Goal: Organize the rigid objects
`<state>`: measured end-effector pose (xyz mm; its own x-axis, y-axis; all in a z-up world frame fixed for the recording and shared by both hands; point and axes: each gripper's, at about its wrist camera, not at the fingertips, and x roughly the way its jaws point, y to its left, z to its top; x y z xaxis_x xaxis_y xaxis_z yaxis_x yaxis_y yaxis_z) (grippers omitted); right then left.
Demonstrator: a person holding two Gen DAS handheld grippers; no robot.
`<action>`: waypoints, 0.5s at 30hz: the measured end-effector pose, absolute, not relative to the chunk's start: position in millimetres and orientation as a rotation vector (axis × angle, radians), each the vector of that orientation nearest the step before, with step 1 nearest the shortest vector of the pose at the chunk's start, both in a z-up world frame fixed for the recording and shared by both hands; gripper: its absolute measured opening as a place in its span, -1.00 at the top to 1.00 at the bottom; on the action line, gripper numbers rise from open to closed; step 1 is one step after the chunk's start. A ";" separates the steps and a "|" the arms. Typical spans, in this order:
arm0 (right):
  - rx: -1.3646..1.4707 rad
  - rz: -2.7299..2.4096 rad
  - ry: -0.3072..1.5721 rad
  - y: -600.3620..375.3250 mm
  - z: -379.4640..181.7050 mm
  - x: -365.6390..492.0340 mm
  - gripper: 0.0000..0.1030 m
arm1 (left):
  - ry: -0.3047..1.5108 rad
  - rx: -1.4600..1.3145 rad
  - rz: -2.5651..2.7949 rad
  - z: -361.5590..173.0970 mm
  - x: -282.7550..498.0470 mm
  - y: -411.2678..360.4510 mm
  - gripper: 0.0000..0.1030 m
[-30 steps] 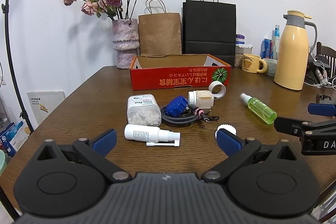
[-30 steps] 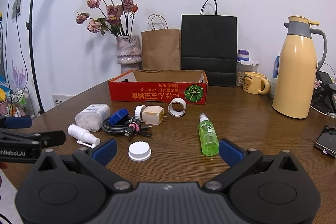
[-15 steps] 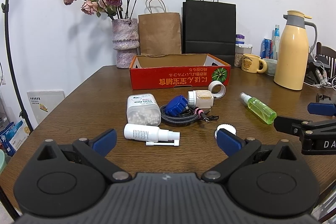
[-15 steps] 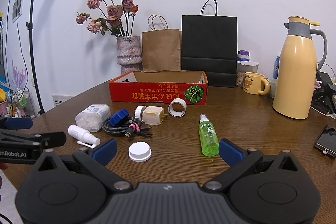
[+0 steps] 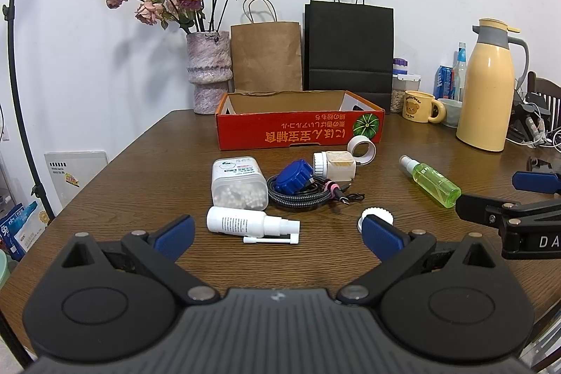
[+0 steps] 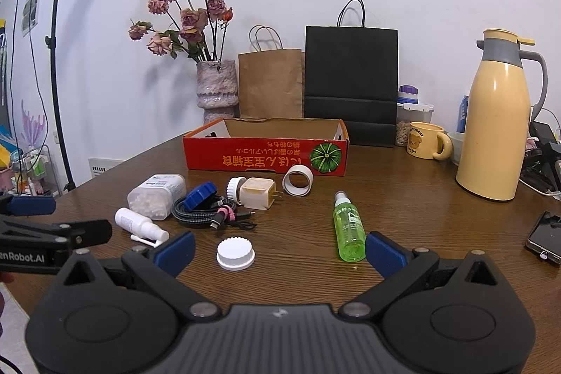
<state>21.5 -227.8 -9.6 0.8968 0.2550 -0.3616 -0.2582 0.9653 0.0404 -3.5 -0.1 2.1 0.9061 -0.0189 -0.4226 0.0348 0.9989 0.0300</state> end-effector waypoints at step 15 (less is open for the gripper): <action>-0.013 0.268 0.366 -226.1 -5.8 19.4 -1.00 | 0.435 0.036 -0.028 1.8 -3.7 0.1 -1.00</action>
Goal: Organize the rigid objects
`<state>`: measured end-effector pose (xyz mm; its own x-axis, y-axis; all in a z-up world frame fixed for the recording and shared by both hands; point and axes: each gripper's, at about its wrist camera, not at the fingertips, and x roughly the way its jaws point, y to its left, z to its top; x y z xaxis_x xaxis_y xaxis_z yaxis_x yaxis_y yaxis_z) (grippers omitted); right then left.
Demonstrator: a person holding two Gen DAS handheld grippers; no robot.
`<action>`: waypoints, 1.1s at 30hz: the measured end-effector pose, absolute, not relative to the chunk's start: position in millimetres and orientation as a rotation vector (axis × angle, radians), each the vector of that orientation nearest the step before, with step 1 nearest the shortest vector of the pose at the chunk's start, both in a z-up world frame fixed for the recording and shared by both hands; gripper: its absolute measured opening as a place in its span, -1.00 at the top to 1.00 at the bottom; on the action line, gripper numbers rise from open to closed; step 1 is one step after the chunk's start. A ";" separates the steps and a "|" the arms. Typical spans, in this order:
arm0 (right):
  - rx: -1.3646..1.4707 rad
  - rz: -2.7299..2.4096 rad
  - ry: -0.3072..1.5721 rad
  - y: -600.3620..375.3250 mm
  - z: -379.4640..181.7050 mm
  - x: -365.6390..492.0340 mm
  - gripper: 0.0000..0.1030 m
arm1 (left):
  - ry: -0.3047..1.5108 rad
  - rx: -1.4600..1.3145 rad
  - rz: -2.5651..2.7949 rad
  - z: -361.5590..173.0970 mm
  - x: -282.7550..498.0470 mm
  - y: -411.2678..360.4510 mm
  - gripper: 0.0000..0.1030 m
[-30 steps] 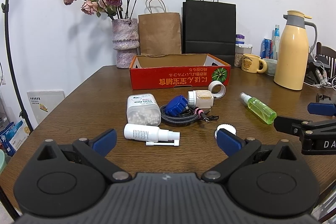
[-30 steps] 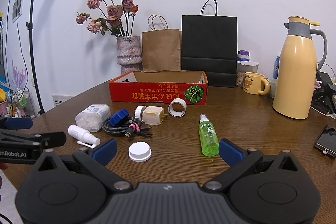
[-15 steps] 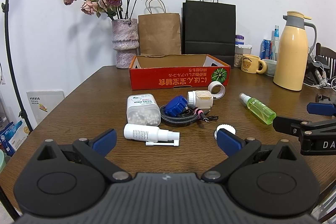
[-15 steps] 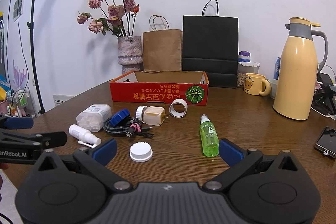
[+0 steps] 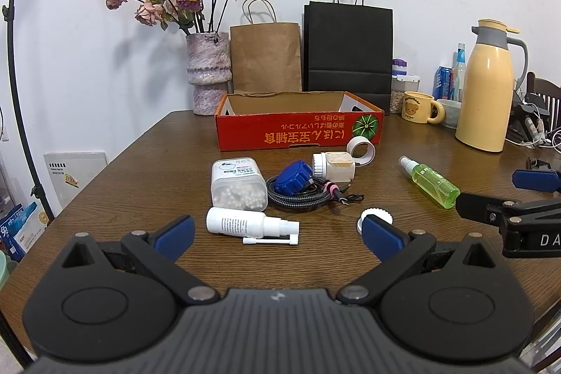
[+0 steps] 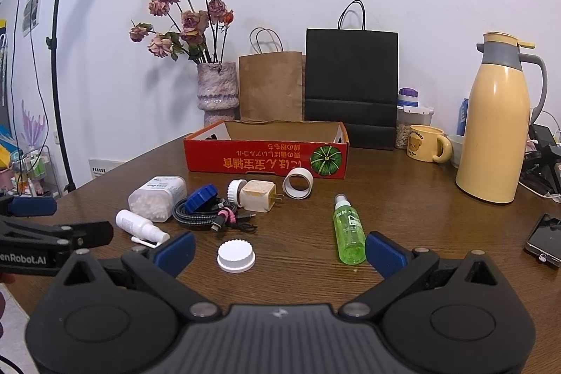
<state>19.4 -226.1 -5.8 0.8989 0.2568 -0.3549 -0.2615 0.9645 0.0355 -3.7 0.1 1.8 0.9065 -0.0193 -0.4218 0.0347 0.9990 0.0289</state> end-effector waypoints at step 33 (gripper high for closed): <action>-0.018 0.271 0.364 -224.3 -4.4 19.2 -1.00 | 0.435 0.038 -0.030 0.6 -3.6 -1.2 -1.00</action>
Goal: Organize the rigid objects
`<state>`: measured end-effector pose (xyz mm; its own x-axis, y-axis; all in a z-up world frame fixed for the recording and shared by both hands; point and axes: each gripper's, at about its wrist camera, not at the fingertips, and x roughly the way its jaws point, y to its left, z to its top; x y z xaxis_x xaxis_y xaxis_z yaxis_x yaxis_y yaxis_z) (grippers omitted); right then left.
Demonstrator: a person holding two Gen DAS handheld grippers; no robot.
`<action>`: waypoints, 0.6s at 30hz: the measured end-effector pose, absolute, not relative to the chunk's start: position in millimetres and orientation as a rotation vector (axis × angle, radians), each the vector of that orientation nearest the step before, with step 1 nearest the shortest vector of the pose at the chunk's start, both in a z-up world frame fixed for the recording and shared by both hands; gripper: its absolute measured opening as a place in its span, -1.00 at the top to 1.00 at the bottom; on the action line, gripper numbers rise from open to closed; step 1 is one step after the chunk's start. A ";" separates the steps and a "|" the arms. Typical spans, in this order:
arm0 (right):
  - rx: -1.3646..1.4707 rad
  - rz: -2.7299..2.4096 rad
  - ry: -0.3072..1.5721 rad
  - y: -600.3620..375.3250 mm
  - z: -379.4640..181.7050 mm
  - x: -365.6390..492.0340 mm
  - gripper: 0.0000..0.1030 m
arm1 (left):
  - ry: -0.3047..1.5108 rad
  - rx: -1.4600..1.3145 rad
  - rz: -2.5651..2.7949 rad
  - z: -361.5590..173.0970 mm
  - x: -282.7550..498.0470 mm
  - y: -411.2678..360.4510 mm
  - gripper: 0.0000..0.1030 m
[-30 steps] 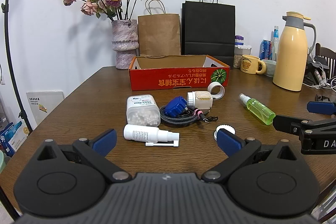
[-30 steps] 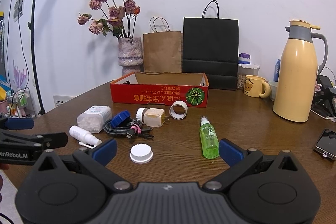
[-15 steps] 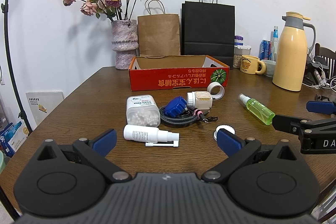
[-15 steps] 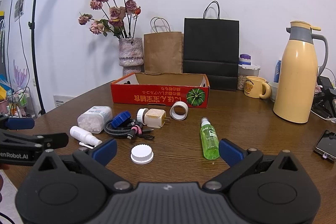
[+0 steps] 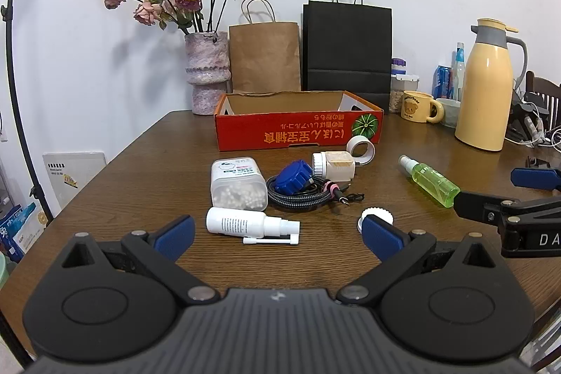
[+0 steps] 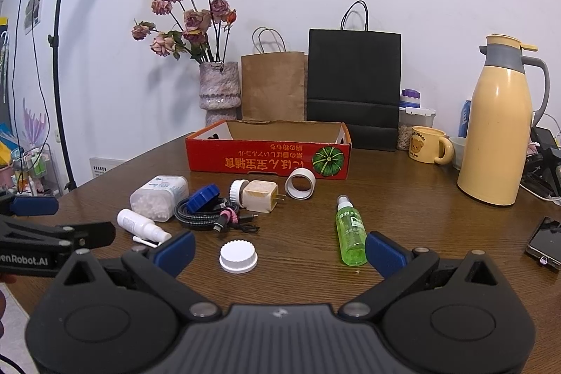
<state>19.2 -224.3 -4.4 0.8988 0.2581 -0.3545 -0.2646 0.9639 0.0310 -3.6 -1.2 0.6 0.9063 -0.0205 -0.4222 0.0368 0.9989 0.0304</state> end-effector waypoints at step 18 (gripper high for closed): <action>-0.046 0.274 0.428 -214.9 -19.9 51.5 -1.00 | 0.508 0.084 -0.053 -9.0 40.2 5.6 -1.00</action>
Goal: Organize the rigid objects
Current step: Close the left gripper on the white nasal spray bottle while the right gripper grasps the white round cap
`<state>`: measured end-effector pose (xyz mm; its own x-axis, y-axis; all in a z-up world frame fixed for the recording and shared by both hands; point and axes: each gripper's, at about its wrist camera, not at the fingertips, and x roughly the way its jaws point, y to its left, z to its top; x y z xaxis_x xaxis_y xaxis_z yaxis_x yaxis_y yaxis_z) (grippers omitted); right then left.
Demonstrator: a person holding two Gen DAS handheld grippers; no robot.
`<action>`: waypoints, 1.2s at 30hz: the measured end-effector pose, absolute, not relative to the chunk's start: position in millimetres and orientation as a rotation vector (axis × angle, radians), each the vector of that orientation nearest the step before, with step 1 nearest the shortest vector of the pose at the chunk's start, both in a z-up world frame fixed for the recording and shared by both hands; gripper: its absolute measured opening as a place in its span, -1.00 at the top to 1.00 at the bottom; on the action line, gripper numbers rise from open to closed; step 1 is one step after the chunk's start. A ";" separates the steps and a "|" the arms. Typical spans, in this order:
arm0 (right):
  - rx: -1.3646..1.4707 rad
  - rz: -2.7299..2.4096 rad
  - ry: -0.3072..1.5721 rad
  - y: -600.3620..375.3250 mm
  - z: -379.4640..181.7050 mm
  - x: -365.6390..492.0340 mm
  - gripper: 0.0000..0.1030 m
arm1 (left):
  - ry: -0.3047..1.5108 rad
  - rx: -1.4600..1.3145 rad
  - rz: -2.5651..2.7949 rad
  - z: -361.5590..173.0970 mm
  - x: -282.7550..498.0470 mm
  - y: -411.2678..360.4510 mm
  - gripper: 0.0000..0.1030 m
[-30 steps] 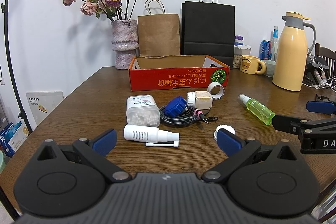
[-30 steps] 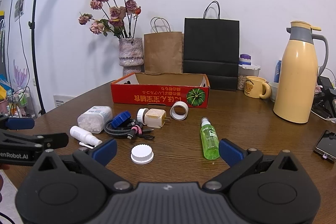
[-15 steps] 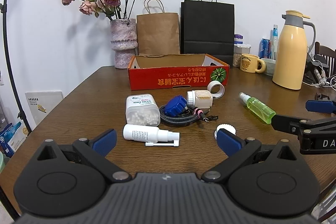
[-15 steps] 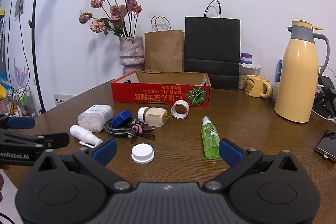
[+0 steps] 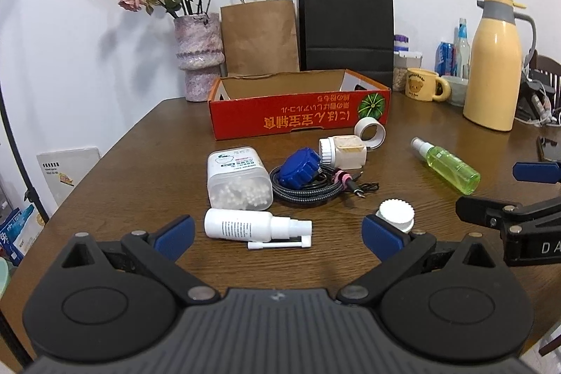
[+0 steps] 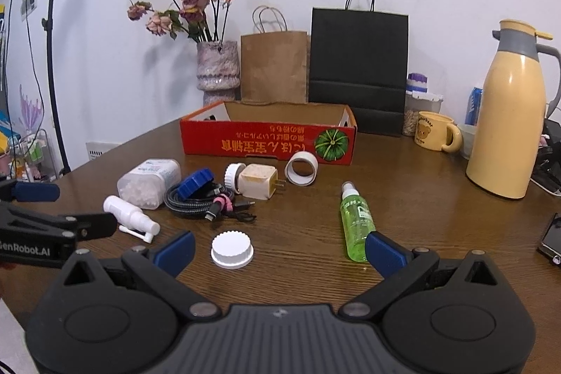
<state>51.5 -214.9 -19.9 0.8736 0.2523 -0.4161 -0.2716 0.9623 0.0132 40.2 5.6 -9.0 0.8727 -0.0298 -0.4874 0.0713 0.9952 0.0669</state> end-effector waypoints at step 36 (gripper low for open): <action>-0.113 0.319 0.576 -183.0 -43.8 123.5 -1.00 | 0.780 0.060 -0.051 -48.2 138.3 28.1 -1.00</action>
<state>123.5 -183.0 -43.8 0.7912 0.2641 -0.5515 -0.3266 0.9450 -0.0160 138.3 28.1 -48.2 0.7097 -0.0240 -0.7041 0.0686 0.9970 0.0351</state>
